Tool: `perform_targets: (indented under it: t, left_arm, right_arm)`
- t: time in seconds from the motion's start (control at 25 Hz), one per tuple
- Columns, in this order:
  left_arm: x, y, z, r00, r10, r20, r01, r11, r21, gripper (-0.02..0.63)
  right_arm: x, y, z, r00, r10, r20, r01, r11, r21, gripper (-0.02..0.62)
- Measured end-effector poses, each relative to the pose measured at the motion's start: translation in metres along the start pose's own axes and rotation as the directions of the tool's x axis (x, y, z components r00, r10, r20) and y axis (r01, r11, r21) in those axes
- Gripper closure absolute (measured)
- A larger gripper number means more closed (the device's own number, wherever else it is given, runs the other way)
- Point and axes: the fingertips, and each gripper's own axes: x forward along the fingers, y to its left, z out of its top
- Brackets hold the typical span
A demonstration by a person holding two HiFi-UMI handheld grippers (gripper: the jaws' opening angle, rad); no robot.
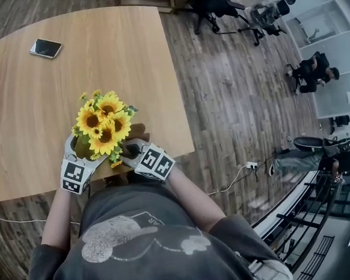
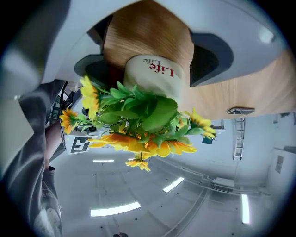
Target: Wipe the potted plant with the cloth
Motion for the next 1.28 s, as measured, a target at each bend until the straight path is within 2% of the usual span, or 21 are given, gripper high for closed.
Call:
perform_targets:
  t: [0.08, 0.28, 0.52, 0.64, 0.8, 0.92, 1.16, 1.28]
  left_arm:
    - [-0.001, 0.000, -0.005, 1.000, 0.015, -0.002, -0.015, 1.000, -0.025, 0.023]
    - [0.006, -0.002, -0.010, 0.998, 0.062, 0.002, -0.061, 0.998, -0.032, 0.023]
    - [0.020, -0.007, -0.002, 0.987, 0.162, 0.019, -0.160, 0.985, -0.065, 0.023]
    - [0.026, -0.004, 0.003, 0.970, 0.242, 0.017, -0.239, 0.966, -0.099, 0.020]
    - [0.032, 0.005, 0.000, 0.943, 0.333, 0.003, -0.331, 0.937, -0.116, 0.028]
    - [0.033, 0.007, -0.006, 0.927, 0.376, -0.012, -0.375, 0.920, -0.118, 0.073]
    - [0.031, 0.008, -0.003, 0.924, 0.382, -0.018, -0.381, 0.918, -0.110, 0.078]
    - [0.025, 0.007, -0.004, 0.931, 0.365, -0.015, -0.364, 0.925, -0.109, 0.080]
  right_arm:
    - [0.000, 0.000, 0.001, 1.000, -0.008, 0.006, 0.008, 1.000, -0.003, 0.549]
    - [-0.021, -0.019, -0.009, 0.995, -0.061, 0.076, 0.053, 0.994, 0.100, 0.549]
    - [-0.074, -0.079, -0.021, 0.972, -0.188, 0.143, 0.155, 0.965, 0.213, 0.549]
    - [-0.093, -0.110, -0.020, 0.965, -0.218, 0.143, 0.185, 0.960, 0.212, 0.549]
    - [-0.087, -0.134, -0.012, 0.979, -0.166, 0.118, 0.153, 0.981, 0.118, 0.549]
    - [-0.072, -0.144, -0.005, 0.991, -0.104, 0.089, 0.103, 0.994, 0.025, 0.549]
    - [-0.037, -0.158, 0.029, 0.998, 0.003, 0.070, 0.000, 0.999, -0.045, 0.549]
    - [-0.011, -0.157, 0.041, 0.998, 0.046, 0.043, -0.043, 0.996, -0.078, 0.549]
